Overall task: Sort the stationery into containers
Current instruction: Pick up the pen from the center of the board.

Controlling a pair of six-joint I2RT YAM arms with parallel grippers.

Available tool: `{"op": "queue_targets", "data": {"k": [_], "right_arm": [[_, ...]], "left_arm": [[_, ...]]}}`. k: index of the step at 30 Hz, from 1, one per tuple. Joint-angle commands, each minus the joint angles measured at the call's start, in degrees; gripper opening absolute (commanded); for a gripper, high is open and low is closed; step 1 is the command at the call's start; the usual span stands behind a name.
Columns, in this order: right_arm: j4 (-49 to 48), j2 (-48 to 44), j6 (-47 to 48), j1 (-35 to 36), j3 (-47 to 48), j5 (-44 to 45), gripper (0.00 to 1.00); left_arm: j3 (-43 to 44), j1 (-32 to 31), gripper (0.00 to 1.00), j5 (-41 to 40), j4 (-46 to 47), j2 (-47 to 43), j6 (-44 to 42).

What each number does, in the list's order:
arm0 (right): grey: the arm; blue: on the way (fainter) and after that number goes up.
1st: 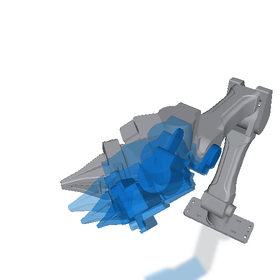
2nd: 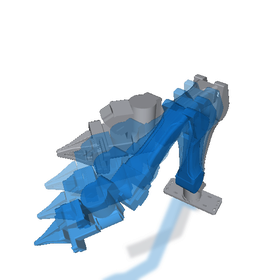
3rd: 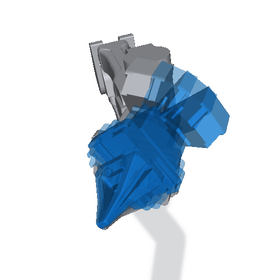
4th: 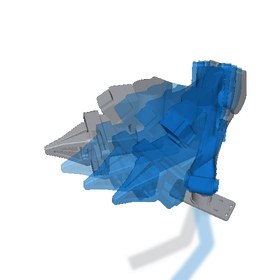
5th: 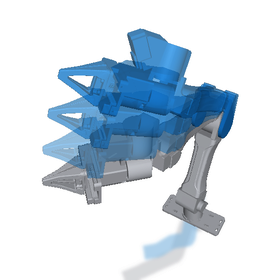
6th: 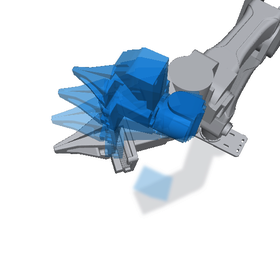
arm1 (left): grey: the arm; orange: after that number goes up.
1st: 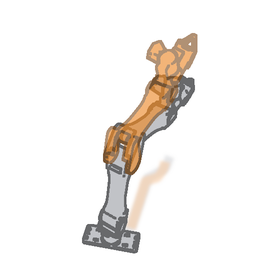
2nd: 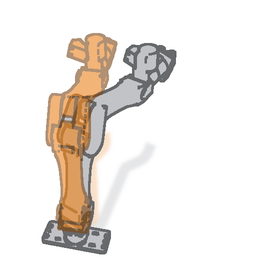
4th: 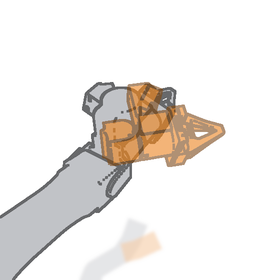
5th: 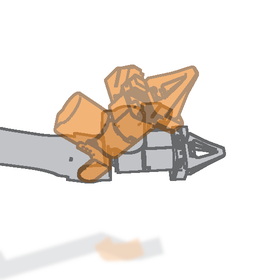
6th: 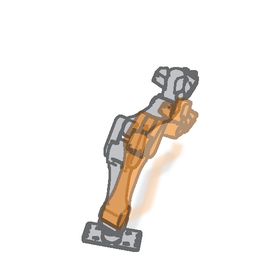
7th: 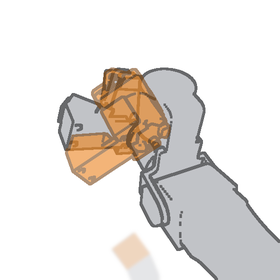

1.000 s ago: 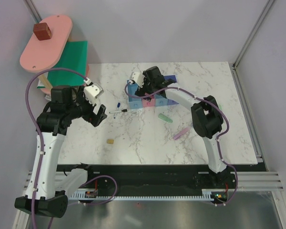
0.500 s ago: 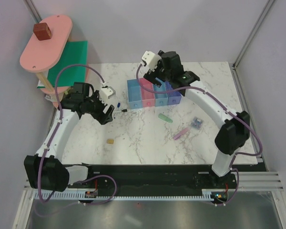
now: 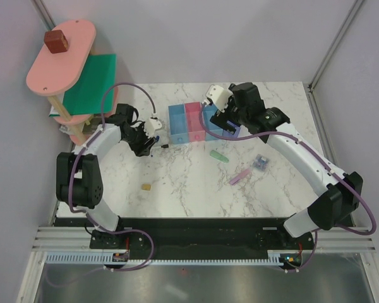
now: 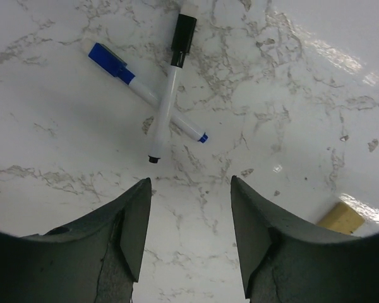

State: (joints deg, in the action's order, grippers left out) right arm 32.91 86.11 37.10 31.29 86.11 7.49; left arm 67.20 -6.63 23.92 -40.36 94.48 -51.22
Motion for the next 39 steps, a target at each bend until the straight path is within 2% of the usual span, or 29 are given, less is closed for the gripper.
{"op": "queue_targets", "data": {"k": [1, 9, 14, 17, 21, 27, 32, 39], "right_arm": [[3.22, -2.70, 0.78, 0.09, -0.85, 1.13, 0.98], [3.13, -1.73, -1.07, 0.09, 0.11, 0.16, 0.98], [3.57, -1.91, -1.86, 0.09, 0.73, -1.07, 0.98], [4.36, -1.91, -1.77, 0.09, 0.12, -1.16, 0.98], [4.27, -2.43, -2.64, -2.45, -3.66, -2.56, 0.98], [3.92, -3.22, -5.37, -6.85, -8.84, -6.52, 0.98], [3.04, -4.89, -4.58, -8.79, -15.26, -7.31, 0.98], [5.68, -6.13, -3.09, -8.70, -18.25, -17.67, 0.97]], "left_arm": [[4.08, -0.66, 0.59, -2.29, 4.93, 3.77, -5.03], [2.77, -1.71, 0.52, -3.88, 8.10, 7.74, -6.70], [-0.31, -2.24, 0.52, -5.90, 12.40, 9.14, -7.92], [-0.75, -2.51, 0.46, -6.61, 13.02, 10.11, -8.37], [-1.46, -2.59, 0.23, -6.70, 13.46, 10.64, -8.63], [-3.12, -2.86, 0.02, -6.26, 13.46, 10.29, -8.46], [-5.67, -3.03, 0.02, -6.26, 13.03, 6.17, -8.72], [-4.54, -3.12, 0.02, -2.57, 7.06, -5.61, -4.43]]}}
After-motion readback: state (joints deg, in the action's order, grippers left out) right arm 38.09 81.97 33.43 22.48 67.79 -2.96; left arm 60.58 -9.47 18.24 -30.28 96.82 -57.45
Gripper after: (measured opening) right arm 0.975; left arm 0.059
